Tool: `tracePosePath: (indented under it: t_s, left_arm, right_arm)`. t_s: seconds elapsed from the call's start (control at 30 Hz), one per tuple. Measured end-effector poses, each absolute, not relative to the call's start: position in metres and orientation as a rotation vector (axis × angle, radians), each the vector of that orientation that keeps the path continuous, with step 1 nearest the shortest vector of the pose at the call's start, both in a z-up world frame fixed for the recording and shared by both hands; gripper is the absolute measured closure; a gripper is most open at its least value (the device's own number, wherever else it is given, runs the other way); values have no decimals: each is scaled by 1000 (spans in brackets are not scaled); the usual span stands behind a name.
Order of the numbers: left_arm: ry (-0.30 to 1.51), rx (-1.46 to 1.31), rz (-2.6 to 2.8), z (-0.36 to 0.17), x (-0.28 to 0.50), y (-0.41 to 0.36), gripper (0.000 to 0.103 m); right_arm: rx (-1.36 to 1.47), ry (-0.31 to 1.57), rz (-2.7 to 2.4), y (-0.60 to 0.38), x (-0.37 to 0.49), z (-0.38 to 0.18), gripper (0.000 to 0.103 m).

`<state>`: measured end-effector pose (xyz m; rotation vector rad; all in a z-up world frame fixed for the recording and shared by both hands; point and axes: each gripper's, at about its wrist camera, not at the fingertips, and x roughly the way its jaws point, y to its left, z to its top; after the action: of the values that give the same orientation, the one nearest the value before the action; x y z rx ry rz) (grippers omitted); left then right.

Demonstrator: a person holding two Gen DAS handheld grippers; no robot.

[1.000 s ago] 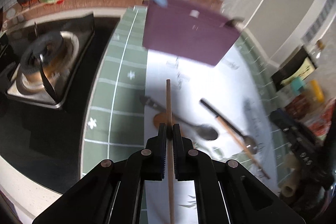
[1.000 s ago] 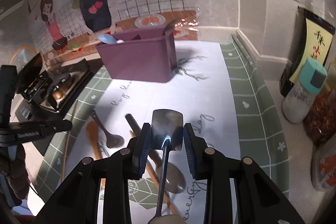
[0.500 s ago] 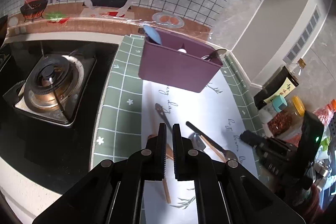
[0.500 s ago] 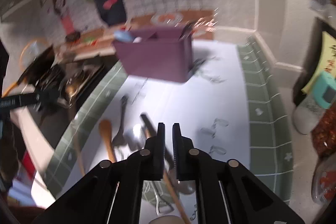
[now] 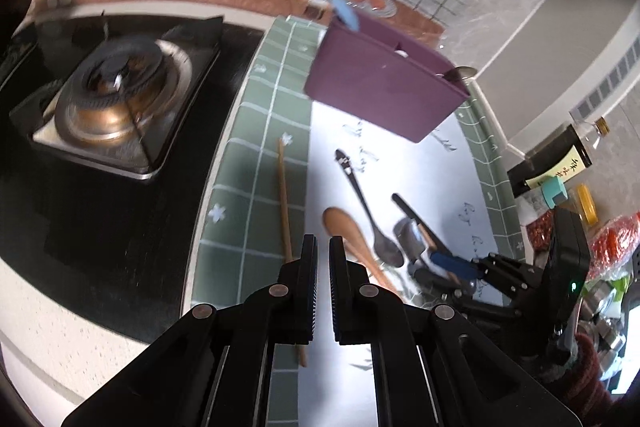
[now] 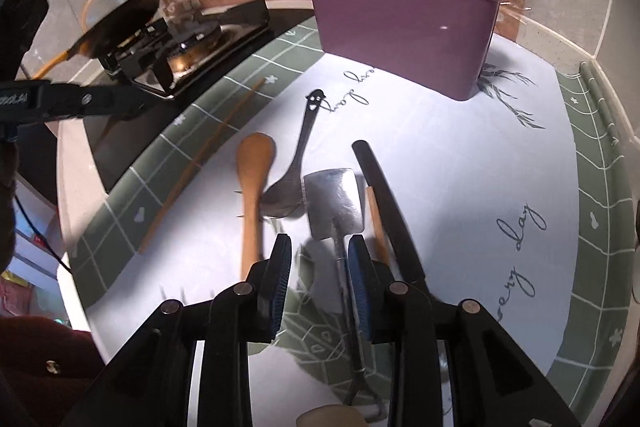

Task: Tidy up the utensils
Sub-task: 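Carry the black spatula and wooden chopstick toward the purple holder with both grippers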

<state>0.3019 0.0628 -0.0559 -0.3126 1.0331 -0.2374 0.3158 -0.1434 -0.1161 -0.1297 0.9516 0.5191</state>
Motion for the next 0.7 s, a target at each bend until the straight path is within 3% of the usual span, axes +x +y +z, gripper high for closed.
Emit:
tracePosePath:
  t_s: [0.1,0.23,0.5,0.57,0.7]
  left_arm:
    - [1046,-341,-238,-62,299,68,94]
    - [1053,-348,-232,-67,297,73,73]
    - [1086,-351,-199,-76,290,79,71]
    - [1100,-345,-194,-79,291,78,71]
    - [1120,-308,-197,-85,299,67,70]
  right_arm:
    - [-139,953,520,-142,323,-119,73]
    - [-174,937,548,-136,329,-121,66]
    - [-289,889,560,-124,336,-122,65]
    - [-278,891,556,-126,337,-121,74]
    - [-216,857,529,-134,332,-110,74]
